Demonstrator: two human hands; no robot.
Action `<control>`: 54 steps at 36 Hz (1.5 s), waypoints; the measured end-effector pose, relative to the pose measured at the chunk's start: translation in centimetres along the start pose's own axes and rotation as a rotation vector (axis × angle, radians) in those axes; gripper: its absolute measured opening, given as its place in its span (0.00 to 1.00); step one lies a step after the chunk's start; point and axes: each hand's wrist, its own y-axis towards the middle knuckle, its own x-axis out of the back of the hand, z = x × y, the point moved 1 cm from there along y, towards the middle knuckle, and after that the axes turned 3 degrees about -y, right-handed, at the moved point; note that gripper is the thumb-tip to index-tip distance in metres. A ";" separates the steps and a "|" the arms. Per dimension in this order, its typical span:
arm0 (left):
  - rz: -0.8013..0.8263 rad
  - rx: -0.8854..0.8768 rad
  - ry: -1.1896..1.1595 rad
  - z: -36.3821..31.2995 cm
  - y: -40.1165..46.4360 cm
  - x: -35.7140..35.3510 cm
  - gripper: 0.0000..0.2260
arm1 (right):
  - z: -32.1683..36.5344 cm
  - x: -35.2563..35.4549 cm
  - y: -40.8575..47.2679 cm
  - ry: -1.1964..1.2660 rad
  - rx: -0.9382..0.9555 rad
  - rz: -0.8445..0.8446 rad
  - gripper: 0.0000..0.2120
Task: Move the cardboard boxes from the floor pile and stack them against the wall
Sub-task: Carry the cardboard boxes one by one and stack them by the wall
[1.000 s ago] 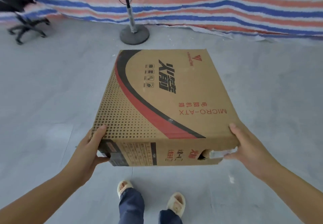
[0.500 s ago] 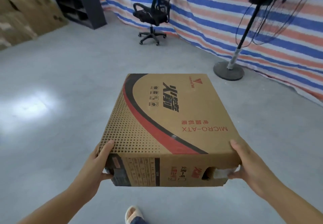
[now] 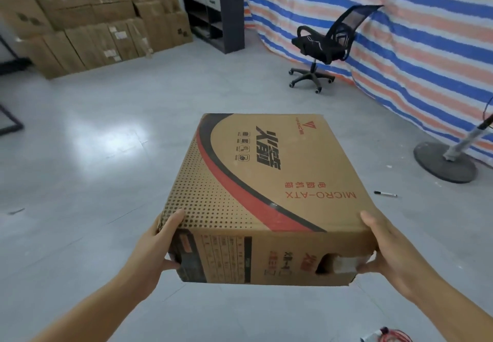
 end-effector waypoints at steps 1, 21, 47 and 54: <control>-0.008 0.001 -0.008 -0.3 0.8 0.4 0.13 | 0.6 -0.8 1.0 -0.010 0.002 0.012 0.14; -0.177 -0.009 -0.145 -12.5 23.7 0.0 0.13 | 17.3 -10.3 29.7 -0.180 0.085 0.237 0.16; -0.366 -0.015 -0.286 -31.3 57.4 17.1 0.07 | 36.6 -42.2 59.8 -0.235 0.078 0.382 0.16; -0.364 -0.007 -0.269 -36.4 66.4 21.1 0.08 | 40.8 -49.2 66.8 -0.222 0.054 0.363 0.15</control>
